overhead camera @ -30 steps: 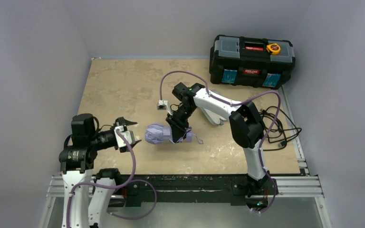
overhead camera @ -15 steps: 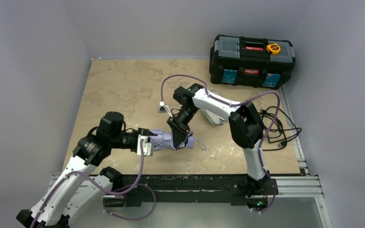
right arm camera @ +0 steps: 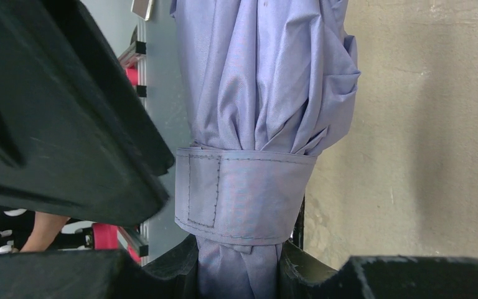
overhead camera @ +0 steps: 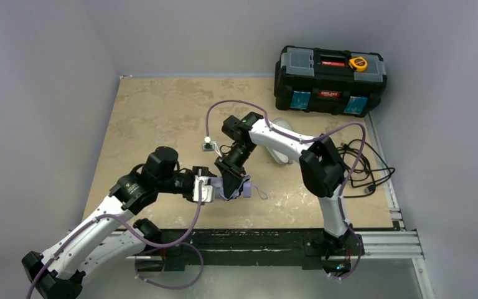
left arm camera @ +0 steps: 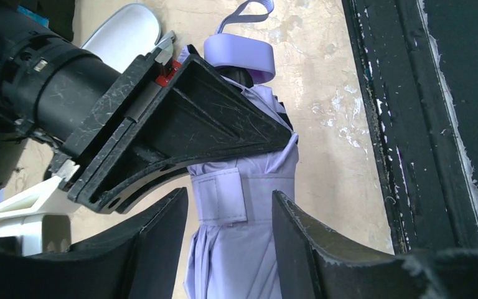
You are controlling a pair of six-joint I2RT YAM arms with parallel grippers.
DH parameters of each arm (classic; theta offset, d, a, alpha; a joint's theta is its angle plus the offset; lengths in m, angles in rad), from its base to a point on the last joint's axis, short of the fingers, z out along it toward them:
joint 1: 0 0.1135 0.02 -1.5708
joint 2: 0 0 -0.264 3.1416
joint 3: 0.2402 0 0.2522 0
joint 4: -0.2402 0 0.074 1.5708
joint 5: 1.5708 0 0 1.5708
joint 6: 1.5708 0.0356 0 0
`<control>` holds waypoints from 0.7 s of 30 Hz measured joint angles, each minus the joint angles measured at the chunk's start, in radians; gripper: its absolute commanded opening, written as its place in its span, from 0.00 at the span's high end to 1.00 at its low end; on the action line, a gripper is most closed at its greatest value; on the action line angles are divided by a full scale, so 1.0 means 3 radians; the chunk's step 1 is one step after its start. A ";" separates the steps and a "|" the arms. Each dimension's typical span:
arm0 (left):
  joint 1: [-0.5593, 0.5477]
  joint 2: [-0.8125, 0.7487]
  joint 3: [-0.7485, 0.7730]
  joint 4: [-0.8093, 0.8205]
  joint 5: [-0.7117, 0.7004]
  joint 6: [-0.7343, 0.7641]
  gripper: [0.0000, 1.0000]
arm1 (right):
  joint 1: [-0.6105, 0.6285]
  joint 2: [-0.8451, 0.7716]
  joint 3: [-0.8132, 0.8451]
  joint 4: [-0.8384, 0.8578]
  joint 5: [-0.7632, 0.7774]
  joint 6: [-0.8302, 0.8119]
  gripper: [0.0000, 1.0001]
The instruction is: Open the umbrella
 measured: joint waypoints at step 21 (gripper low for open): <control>0.0314 -0.0148 -0.0085 0.0528 -0.0011 -0.1532 1.00 | 0.0064 -0.0434 -0.0094 0.0427 0.0192 0.0036 1.00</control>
